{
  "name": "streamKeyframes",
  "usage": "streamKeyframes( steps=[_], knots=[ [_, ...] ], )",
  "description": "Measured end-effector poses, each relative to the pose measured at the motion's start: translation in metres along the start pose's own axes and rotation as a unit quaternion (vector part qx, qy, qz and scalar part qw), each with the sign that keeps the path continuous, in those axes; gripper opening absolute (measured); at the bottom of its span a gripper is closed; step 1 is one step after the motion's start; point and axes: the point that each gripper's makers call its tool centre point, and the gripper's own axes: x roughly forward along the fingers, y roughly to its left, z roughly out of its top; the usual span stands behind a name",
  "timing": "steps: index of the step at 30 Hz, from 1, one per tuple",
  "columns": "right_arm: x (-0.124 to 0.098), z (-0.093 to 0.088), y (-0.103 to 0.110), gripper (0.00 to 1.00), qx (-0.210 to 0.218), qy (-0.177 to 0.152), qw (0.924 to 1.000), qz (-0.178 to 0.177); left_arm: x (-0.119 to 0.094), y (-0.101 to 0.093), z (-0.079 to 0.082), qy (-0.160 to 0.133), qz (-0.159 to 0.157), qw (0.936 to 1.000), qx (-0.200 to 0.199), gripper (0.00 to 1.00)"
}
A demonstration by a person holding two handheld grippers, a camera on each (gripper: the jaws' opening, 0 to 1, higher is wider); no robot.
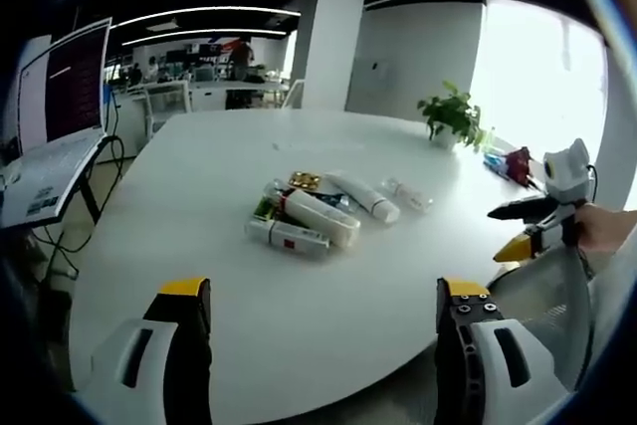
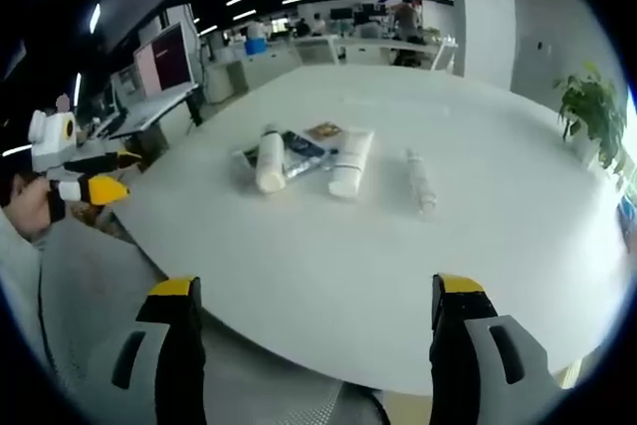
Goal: Arrange the skincare products in the storage area until every visible bottle or jar stands upright without overlapping.
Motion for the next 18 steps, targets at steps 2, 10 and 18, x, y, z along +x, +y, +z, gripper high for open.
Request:
streamKeyframes(
  steps=[2, 10, 18],
  knots=[
    [0.001, 0.0, 0.004, 0.95, -0.004, 0.003, 1.0, 0.004, 0.0, 0.001, 0.001, -0.002, 0.003, 1.0, 0.0, 0.87],
    [0.005, 0.002, 0.013, 0.94, -0.003, 0.011, 0.9997, 0.023, -0.001, 0.002, 0.003, -0.006, 0.007, 1.0, -0.001, 0.87],
    [0.004, 0.002, 0.021, 0.89, -0.016, 0.03, 0.9986, 0.041, -0.001, 0.001, 0.002, -0.003, 0.011, 0.9999, 0.005, 0.87]
  ],
)
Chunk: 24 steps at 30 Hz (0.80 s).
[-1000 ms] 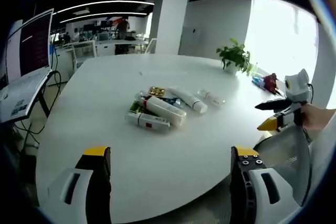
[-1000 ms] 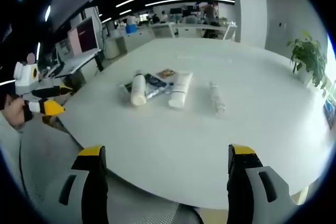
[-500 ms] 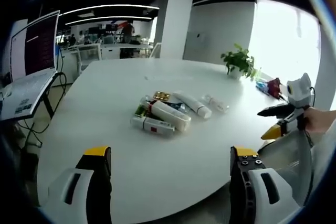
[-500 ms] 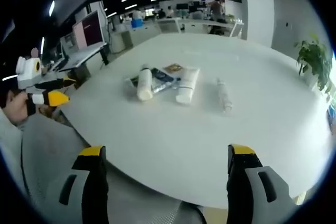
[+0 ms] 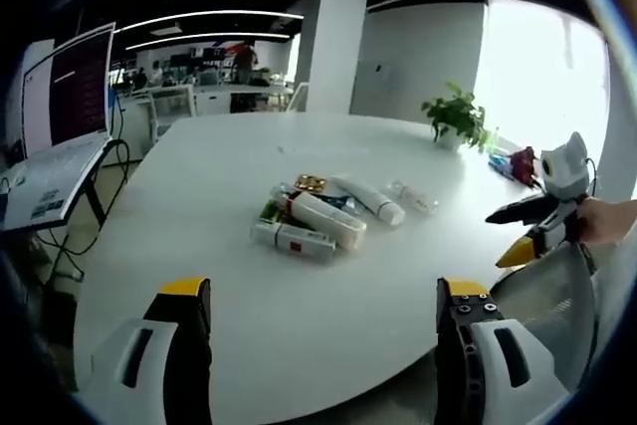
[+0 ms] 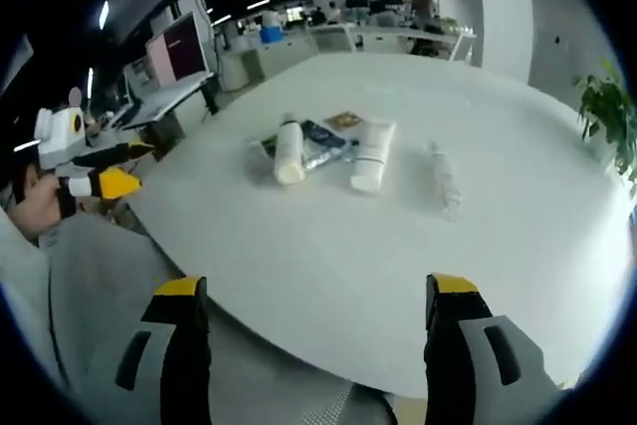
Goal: Arrange the skincare products in the storage area until every visible bottle or jar stands upright without overlapping.
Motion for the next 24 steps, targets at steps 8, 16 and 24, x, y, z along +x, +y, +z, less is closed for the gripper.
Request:
streamKeyframes(
  steps=[8, 16, 24],
  knots=[
    [0.008, 0.024, 0.002, 0.88, -0.029, 0.0, 0.9995, 0.014, -0.002, 0.002, 0.002, -0.006, 0.004, 1.0, 0.003, 0.87],
    [0.021, 0.048, 0.012, 0.86, -0.048, -0.002, 0.9983, 0.035, -0.003, 0.003, 0.002, -0.008, 0.005, 0.9999, 0.004, 0.86],
    [0.039, 0.071, 0.022, 0.83, -0.08, 0.01, 0.9953, 0.055, -0.004, 0.002, 0.003, -0.012, 0.005, 0.9999, -0.003, 0.86]
  ],
)
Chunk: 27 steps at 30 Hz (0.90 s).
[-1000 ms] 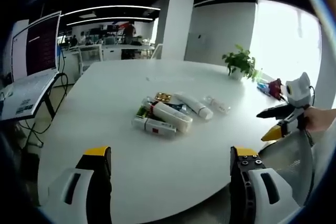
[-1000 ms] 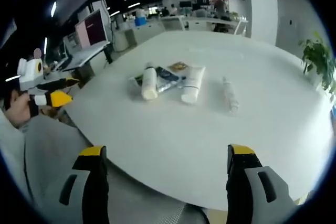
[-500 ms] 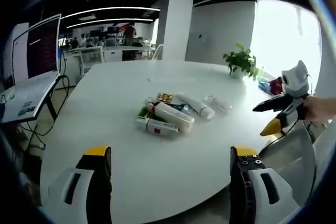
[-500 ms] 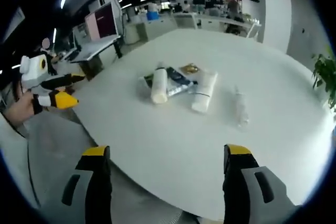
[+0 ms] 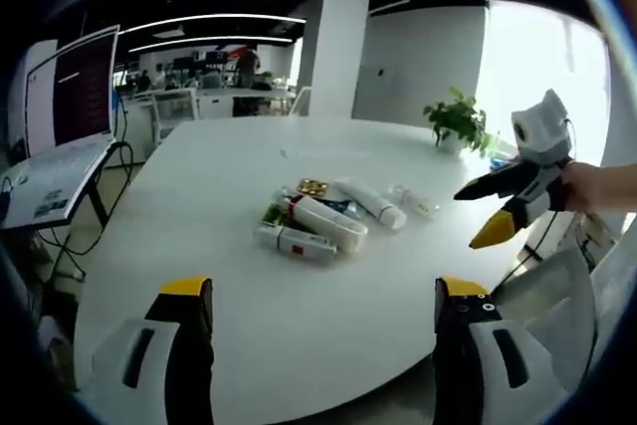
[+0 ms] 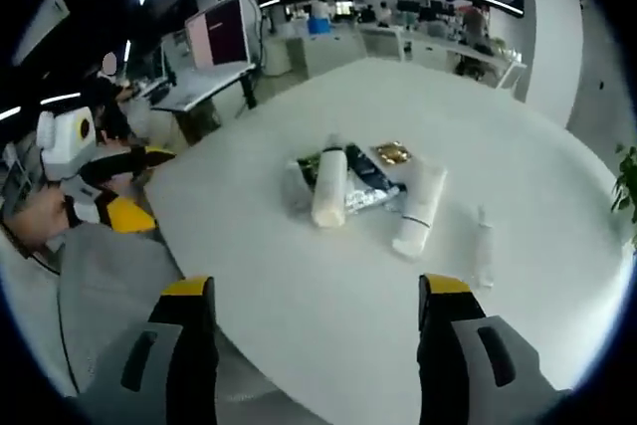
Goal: Arrange the skincare products in the storage area until every visible bottle or jar stands upright without overlapping.
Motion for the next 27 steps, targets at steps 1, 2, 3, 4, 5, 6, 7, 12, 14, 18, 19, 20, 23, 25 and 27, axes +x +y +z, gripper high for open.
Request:
streamKeyframes(
  steps=[1, 2, 3, 4, 5, 6, 7, 12, 14, 18, 19, 20, 23, 25, 27],
  knots=[
    [0.002, 0.002, 0.0, 0.83, -0.001, 0.0, 1.0, 0.002, 0.0, 0.0, 0.0, 0.0, 0.0, 1.0, 0.0, 0.86],
    [0.005, 0.004, 0.0, 0.83, -0.003, 0.001, 1.0, 0.004, 0.0, 0.0, 0.0, 0.001, 0.0, 1.0, 0.0, 0.86],
    [0.008, 0.006, 0.001, 0.83, -0.006, 0.003, 1.0, 0.005, 0.0, 0.0, 0.0, 0.001, 0.0, 1.0, 0.0, 0.85],
    [0.009, 0.008, 0.001, 0.83, -0.008, 0.003, 0.9999, 0.006, 0.0, 0.001, 0.0, 0.001, 0.001, 1.0, 0.0, 0.85],
    [0.011, 0.012, 0.0, 0.83, -0.01, 0.003, 0.9999, 0.008, 0.0, 0.001, 0.0, 0.001, 0.001, 1.0, 0.0, 0.85],
    [0.012, 0.014, -0.002, 0.82, -0.012, 0.004, 0.9999, 0.007, 0.0, 0.001, 0.0, 0.001, 0.001, 1.0, 0.0, 0.85],
    [0.013, 0.017, -0.003, 0.82, -0.017, 0.006, 0.9998, 0.008, 0.001, 0.001, 0.0, 0.001, 0.002, 1.0, 0.001, 0.85],
    [0.022, 0.023, -0.003, 0.81, -0.019, 0.015, 0.9996, 0.01, 0.0, 0.002, 0.002, -0.003, 0.006, 1.0, 0.003, 0.84],
    [0.025, 0.029, -0.002, 0.81, -0.025, 0.014, 0.9995, 0.011, 0.0, 0.002, 0.002, -0.002, 0.006, 1.0, 0.003, 0.84],
    [0.034, 0.04, 0.003, 0.8, -0.027, 0.016, 0.9994, 0.017, 0.001, 0.001, 0.002, -0.001, 0.003, 1.0, 0.006, 0.84],
    [0.037, 0.042, 0.004, 0.79, -0.028, 0.017, 0.9993, 0.019, 0.0, 0.001, 0.002, -0.002, 0.003, 1.0, 0.006, 0.84],
    [0.04, 0.045, 0.006, 0.79, -0.03, 0.02, 0.9992, 0.02, 0.0, 0.001, 0.002, -0.003, 0.004, 1.0, 0.006, 0.84],
    [0.049, 0.05, 0.005, 0.75, -0.038, 0.027, 0.9987, 0.02, 0.0, 0.003, 0.003, -0.005, 0.006, 1.0, 0.002, 0.84],
    [0.058, 0.053, 0.002, 0.74, -0.035, 0.031, 0.9987, 0.023, 0.0, 0.003, 0.003, -0.005, 0.006, 1.0, -0.001, 0.84],
    [0.063, 0.054, 0.002, 0.74, -0.028, 0.037, 0.9986, 0.025, 0.0, 0.003, 0.003, -0.006, 0.006, 1.0, -0.001, 0.85]
  ],
)
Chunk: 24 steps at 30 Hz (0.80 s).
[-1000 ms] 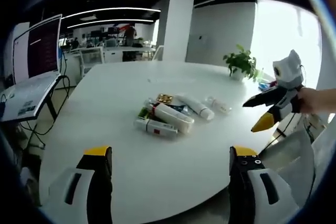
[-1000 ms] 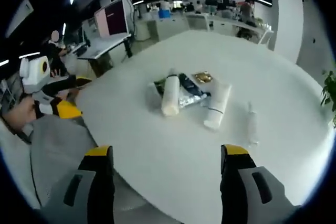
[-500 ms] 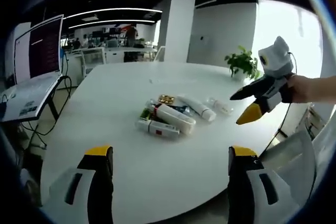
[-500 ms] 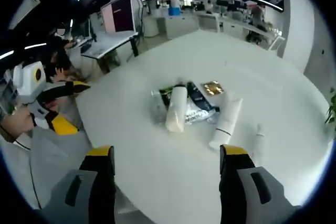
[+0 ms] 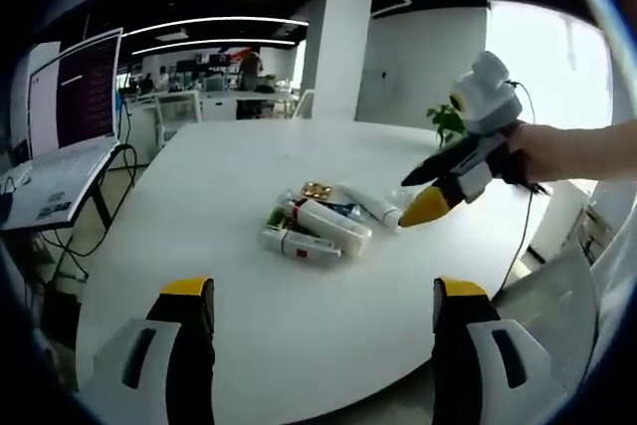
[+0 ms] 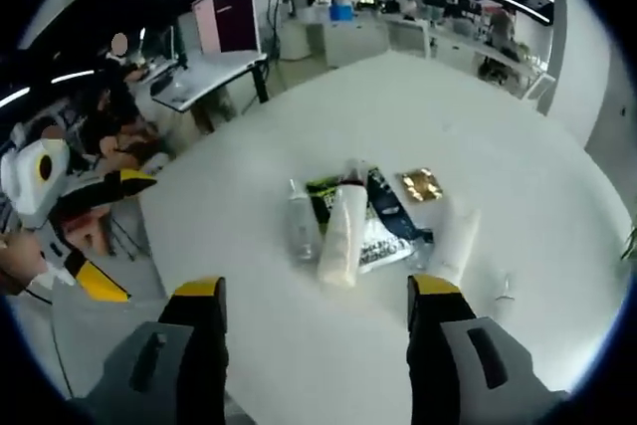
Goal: Arrange the skincare products in the storage area until every visible bottle or jar stands upright without overlapping.
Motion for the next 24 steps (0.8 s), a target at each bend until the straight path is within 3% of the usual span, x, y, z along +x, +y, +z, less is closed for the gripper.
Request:
streamKeyframes(
  steps=[12, 24],
  knots=[
    [0.031, 0.018, 0.002, 0.71, 0.018, 0.018, 0.9997, 0.0, -0.001, 0.0, -0.003, 0.006, 0.002, 1.0, -0.004, 0.84],
    [0.069, 0.027, -0.03, 0.67, 0.026, 0.05, 0.9982, -0.021, 0.0, 0.0, -0.004, 0.009, -0.002, 0.9999, -0.005, 0.84]
  ],
)
